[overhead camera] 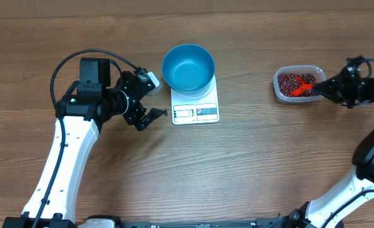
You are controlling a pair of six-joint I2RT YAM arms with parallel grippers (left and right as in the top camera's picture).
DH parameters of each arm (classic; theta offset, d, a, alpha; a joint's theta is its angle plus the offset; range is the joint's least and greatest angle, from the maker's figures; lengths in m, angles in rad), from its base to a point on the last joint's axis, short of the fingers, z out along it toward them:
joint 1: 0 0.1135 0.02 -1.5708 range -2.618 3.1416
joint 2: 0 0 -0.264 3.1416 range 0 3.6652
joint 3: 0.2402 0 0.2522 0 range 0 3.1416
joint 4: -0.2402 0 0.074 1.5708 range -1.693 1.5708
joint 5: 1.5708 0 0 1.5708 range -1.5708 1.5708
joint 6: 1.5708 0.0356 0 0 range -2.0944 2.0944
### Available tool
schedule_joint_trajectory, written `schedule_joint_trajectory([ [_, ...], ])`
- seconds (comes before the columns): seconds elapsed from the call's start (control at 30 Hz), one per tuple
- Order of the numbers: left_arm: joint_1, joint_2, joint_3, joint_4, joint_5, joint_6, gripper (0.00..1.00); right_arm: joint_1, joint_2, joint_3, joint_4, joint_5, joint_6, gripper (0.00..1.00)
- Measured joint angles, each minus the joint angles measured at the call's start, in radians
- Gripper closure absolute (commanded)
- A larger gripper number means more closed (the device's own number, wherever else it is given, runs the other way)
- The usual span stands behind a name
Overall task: Scoop item into bowl and weigh 150g on scale
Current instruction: 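Scoop red beans from the tub with the right gripper's scoop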
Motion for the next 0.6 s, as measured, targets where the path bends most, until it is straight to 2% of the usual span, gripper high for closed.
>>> schedule_joint_trajectory([
  [0.37,0.000,0.000,0.000,0.000,0.000,0.000,0.00,-0.105,0.000,0.000,-0.042,-0.056,-0.031,0.96],
  [0.6,0.000,0.000,0.000,0.000,0.000,0.000,0.01,-0.125,0.000,0.000,-0.100,-0.137,-0.113,0.96],
])
